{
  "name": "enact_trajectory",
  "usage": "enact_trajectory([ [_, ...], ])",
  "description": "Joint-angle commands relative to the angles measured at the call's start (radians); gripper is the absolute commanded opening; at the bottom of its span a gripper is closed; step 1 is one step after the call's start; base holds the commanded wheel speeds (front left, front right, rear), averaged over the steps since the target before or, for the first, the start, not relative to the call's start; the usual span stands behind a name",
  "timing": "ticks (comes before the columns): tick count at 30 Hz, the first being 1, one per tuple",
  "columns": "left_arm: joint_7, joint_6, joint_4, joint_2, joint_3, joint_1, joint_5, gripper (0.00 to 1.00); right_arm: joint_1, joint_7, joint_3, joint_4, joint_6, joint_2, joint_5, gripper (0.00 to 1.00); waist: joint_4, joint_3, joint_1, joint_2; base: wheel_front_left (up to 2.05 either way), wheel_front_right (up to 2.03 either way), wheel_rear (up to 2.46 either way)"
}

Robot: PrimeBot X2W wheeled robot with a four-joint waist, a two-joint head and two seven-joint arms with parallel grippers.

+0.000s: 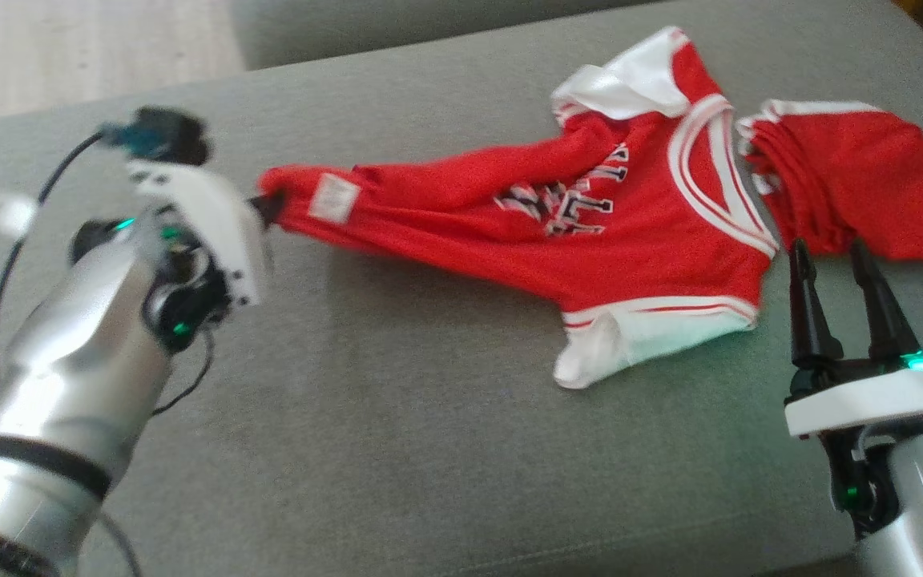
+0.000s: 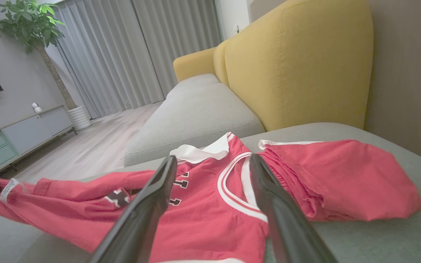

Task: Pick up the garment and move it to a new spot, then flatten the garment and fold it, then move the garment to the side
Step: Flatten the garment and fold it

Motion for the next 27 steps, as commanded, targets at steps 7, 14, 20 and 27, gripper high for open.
enact_trajectory([
  [7,-0.131,0.052,0.060,0.099,0.085,0.071,-0.015,0.00,0.004,0.042,0.014,-0.054,0.007,-0.019,-0.020,1.00,0.055,-0.021,0.0000,0.0000,0.00,0.00,0.00],
  [14,-0.244,0.070,0.095,0.111,0.097,0.136,-0.010,1.00,0.026,0.071,0.002,-0.052,0.007,-0.025,-0.028,1.00,0.059,-0.030,0.0000,0.0000,0.00,0.00,0.00],
  [20,-0.345,0.085,0.047,0.140,0.084,0.144,0.037,1.00,0.046,0.083,-0.001,-0.052,0.007,-0.017,-0.032,1.00,0.068,-0.059,0.0000,0.0000,0.00,0.00,0.00],
  [27,-0.486,0.188,-0.134,0.144,0.127,0.228,0.051,1.00,0.072,0.107,-0.001,-0.045,0.007,0.002,-0.023,1.00,0.073,-0.085,0.0000,0.0000,0.00,0.00,0.00],
])
